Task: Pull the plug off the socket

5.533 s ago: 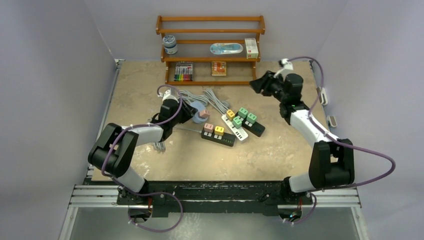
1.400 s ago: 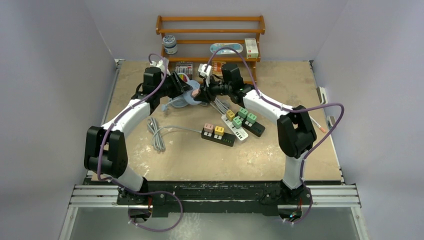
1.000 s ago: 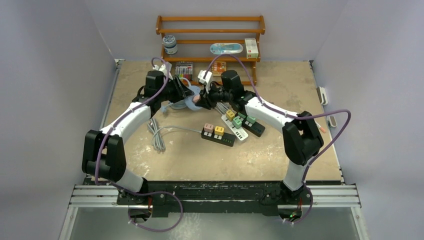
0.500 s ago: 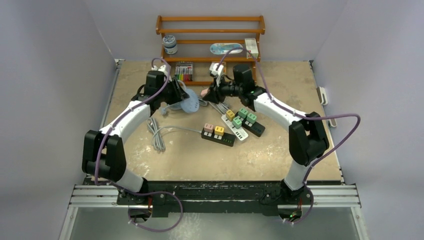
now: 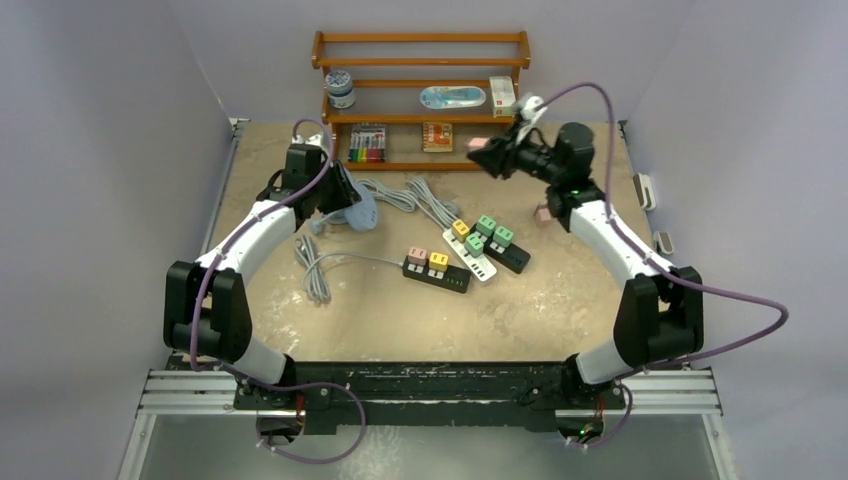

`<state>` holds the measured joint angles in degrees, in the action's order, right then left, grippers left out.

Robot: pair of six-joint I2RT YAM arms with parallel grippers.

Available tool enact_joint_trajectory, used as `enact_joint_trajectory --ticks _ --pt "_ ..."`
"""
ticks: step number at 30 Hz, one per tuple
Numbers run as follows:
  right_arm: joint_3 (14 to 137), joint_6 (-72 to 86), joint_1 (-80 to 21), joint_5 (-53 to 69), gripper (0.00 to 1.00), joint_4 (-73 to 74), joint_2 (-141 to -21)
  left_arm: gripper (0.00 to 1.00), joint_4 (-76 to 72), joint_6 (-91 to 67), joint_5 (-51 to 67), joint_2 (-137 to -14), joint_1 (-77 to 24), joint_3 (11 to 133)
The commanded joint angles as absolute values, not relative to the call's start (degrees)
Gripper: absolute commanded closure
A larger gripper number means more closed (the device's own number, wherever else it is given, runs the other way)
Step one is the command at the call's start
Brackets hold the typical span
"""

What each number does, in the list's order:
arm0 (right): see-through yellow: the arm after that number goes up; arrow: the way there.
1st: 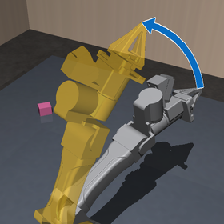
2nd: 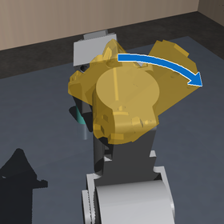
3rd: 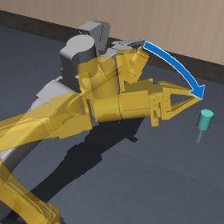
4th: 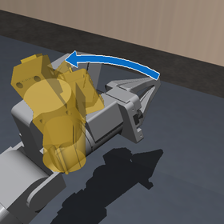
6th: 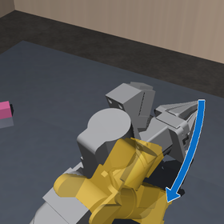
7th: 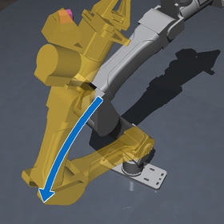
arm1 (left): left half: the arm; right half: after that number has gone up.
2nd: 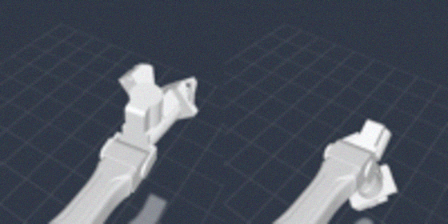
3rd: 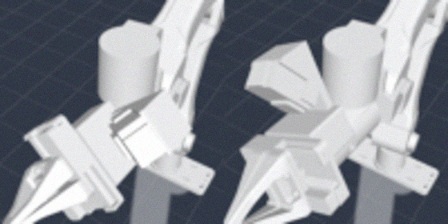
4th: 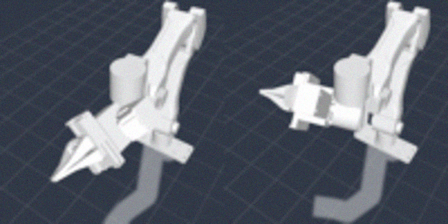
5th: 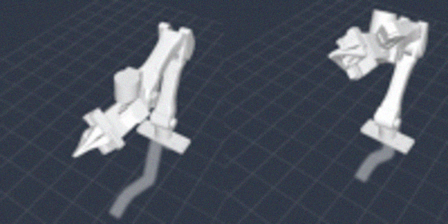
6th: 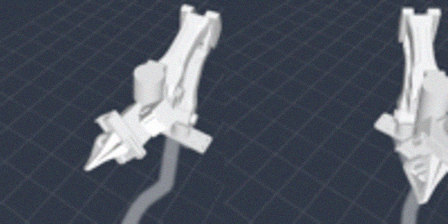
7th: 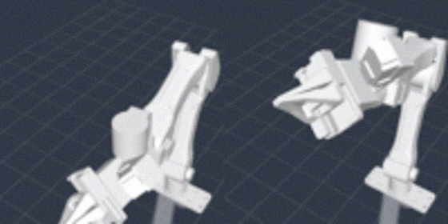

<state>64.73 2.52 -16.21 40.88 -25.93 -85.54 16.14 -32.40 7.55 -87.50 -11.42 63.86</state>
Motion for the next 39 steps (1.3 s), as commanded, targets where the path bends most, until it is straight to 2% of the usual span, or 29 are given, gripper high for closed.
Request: enact_joint_trajectory --ticks 1,5,8,12,19,24,26,32,37,39 --pt "62.9 18.3 -5.2 48.8 1.0 -30.3 -86.3 1.0 17.7 -30.0 3.6 -86.3 -10.5 65.0" --pt "51.6 30.1 6.8 49.1 1.0 -39.4 -83.3 1.0 17.9 -29.1 5.5 -85.9 -10.0 64.1" --pt "48.7 28.3 13.5 44.2 1.0 -32.6 -79.8 1.0 17.6 -29.3 7.6 -86.0 -9.5 63.4" --pt "48.1 25.8 18.0 40.5 1.0 -23.0 -77.3 1.0 18.2 -28.9 9.0 -86.5 -9.2 63.0" --pt "33.3 36.7 26.1 46.7 1.0 -28.2 -77.6 1.0 18.2 -28.3 11.4 -86.6 -8.3 63.0" --pt "39.0 28.8 26.6 49.1 1.0 -18.7 -88.0 1.0 18.2 -28.4 13.9 -87.7 -8.1 63.4" --pt "40.1 28.8 26.6 51.6 1.0 -18.5 -91.7 1.0 18.4 -28.4 14.3 -88.0 -8.1 63.5" --pt "44.8 28.1 26.6 48.7 1.0 -18.6 -98.3 1.0 18.7 -28.4 14.5 -87.9 -8.0 63.3" --pt "48.6 30.1 26.6 45.2 0.77 -20.4 -100.3 1.0 19.1 -28.3 14.7 -88.1 -8.0 63.3" --pt "50.6 29.9 26.6 44.8 0.71 -19.4 -101.5 1.0 19.5 -27.9 14.7 -88.1 -8.0 63.6"
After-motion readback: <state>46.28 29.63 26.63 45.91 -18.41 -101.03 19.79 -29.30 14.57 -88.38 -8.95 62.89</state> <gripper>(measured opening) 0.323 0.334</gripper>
